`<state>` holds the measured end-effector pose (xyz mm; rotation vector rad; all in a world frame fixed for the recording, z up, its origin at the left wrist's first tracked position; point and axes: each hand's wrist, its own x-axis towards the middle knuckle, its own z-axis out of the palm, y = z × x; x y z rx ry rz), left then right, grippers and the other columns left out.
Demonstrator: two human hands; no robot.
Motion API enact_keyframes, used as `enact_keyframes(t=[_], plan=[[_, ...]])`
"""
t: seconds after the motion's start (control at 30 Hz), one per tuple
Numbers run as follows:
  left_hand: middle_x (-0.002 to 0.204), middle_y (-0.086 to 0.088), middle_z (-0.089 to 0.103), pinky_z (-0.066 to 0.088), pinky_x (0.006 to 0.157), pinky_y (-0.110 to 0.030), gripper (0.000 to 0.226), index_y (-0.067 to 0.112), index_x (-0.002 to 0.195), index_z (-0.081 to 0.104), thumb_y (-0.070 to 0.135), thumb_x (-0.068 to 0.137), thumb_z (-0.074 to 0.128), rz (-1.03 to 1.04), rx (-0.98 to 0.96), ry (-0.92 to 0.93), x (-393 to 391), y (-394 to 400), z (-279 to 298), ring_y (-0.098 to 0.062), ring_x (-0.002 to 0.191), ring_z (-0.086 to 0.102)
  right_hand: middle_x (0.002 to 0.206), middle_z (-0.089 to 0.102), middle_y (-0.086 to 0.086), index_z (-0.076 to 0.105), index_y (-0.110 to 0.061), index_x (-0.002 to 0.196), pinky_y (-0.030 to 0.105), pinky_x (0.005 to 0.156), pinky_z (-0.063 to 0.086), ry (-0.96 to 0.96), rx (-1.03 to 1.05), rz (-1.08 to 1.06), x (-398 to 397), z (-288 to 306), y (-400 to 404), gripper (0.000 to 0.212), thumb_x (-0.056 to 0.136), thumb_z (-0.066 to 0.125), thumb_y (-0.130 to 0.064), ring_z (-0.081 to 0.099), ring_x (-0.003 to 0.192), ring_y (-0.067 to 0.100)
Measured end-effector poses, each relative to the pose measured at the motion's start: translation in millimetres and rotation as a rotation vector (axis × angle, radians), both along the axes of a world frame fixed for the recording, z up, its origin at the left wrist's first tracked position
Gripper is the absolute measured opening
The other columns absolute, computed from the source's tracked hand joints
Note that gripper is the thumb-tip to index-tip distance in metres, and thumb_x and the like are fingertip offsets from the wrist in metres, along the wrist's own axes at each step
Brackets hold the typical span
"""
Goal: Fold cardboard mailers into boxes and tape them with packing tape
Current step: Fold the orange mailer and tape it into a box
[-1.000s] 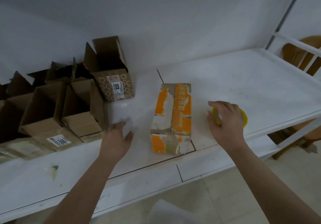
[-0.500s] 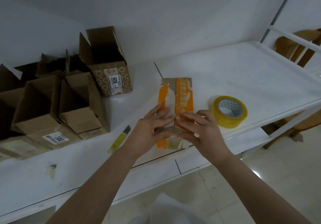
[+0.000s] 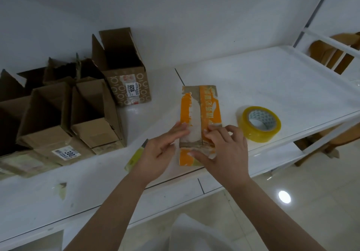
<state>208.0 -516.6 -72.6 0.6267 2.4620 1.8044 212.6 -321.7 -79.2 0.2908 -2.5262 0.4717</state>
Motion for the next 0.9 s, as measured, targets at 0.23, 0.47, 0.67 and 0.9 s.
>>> enact_keyframes(t=[0.23,0.47,0.67,0.9], plan=[[0.150,0.004,0.041,0.022,0.120,-0.034,0.051,0.013,0.138,0.050,-0.005,0.092,0.058,-0.145,-0.197,0.017,-15.4,-23.1,-3.5,-0.008,0.144,0.026,0.109,0.069,0.002,0.070,-0.013,0.092,0.043,0.078,0.046,0.024,0.003,0.018,-3.4,-2.5,-2.7,0.059,0.074,0.057,-0.067,0.056,0.102,0.037],[0.138,0.001,0.054,0.035,0.113,-0.032,0.051,0.015,0.126,0.061,0.008,0.078,0.074,-0.051,-0.068,0.031,-15.7,-14.2,-6.5,-0.009,0.132,0.048,0.112,0.068,0.001,0.070,-0.014,0.096,0.042,0.081,0.045,0.019,-0.025,0.002,-0.7,-6.2,-4.3,0.057,0.076,0.057,-0.066,0.053,0.107,0.033],[0.131,-0.002,0.061,0.042,0.107,-0.030,0.043,0.009,0.119,0.066,0.012,0.077,0.073,0.094,0.091,0.053,-5.7,2.0,-20.2,-0.012,0.126,0.054,0.113,0.068,0.000,0.070,-0.015,0.097,0.039,0.081,0.044,0.026,-0.045,-0.008,-1.2,-10.1,-5.2,0.059,0.078,0.051,-0.067,0.047,0.109,0.028],[0.133,0.002,0.060,0.044,0.107,-0.037,0.038,0.016,0.115,0.068,0.013,0.077,0.073,0.106,0.167,-0.037,-6.8,3.5,-24.7,-0.012,0.128,0.053,0.117,0.067,-0.002,0.070,-0.015,0.105,0.042,0.083,0.045,0.056,-0.051,0.067,-4.8,-15.0,3.8,0.057,0.078,0.055,-0.063,0.051,0.107,0.029]])
